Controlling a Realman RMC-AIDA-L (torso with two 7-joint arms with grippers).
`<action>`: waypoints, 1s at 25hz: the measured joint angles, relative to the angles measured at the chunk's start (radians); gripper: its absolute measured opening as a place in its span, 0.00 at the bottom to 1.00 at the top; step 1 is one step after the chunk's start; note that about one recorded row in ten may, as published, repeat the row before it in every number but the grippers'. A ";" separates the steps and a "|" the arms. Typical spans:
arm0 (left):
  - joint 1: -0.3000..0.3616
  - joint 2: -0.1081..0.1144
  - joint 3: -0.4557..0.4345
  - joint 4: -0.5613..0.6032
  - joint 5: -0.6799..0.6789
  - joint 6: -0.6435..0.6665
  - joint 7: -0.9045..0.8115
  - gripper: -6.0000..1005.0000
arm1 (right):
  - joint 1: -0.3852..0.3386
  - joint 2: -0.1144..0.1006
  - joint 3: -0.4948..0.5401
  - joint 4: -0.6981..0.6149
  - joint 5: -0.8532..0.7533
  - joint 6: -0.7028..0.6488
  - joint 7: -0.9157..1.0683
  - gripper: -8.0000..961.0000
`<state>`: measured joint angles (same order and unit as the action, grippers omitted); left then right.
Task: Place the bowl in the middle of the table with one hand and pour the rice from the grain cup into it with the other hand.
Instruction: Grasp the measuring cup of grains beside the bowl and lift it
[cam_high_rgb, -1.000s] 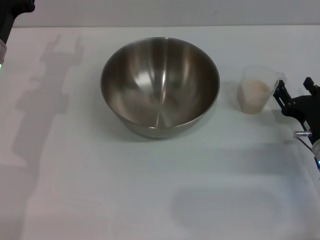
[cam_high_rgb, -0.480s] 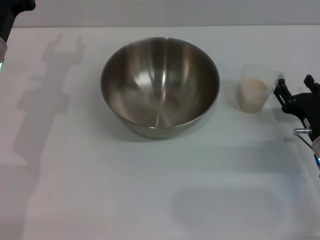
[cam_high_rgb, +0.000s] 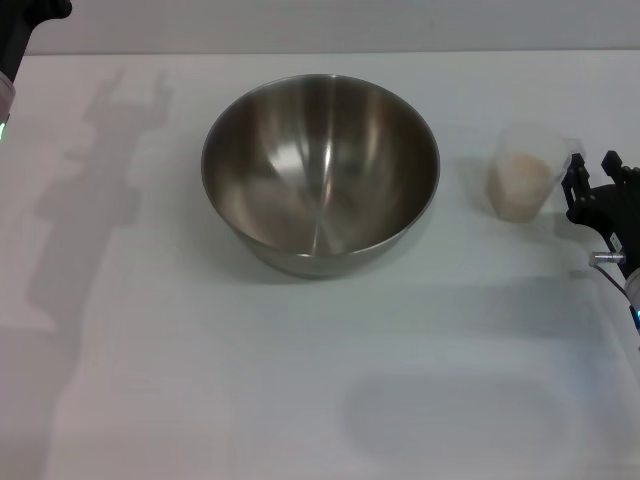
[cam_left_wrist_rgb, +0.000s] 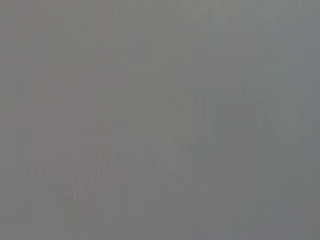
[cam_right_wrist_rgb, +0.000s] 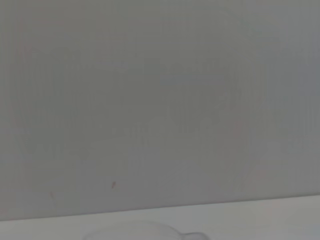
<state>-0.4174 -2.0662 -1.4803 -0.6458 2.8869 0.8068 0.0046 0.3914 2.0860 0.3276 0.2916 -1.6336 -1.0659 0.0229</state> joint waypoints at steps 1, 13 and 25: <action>0.001 0.000 0.000 -0.001 0.000 0.000 0.000 0.56 | 0.001 0.000 0.000 -0.002 -0.001 0.000 0.000 0.60; 0.006 0.000 -0.002 -0.002 0.000 0.014 0.000 0.56 | 0.004 -0.001 -0.006 -0.008 -0.007 -0.014 0.000 0.12; 0.003 0.000 -0.001 0.007 0.000 0.037 0.000 0.56 | 0.015 -0.001 -0.041 -0.047 -0.075 -0.023 -0.010 0.07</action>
<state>-0.4148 -2.0662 -1.4813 -0.6390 2.8870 0.8433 0.0046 0.4065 2.0853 0.2867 0.2444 -1.7081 -1.0886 0.0130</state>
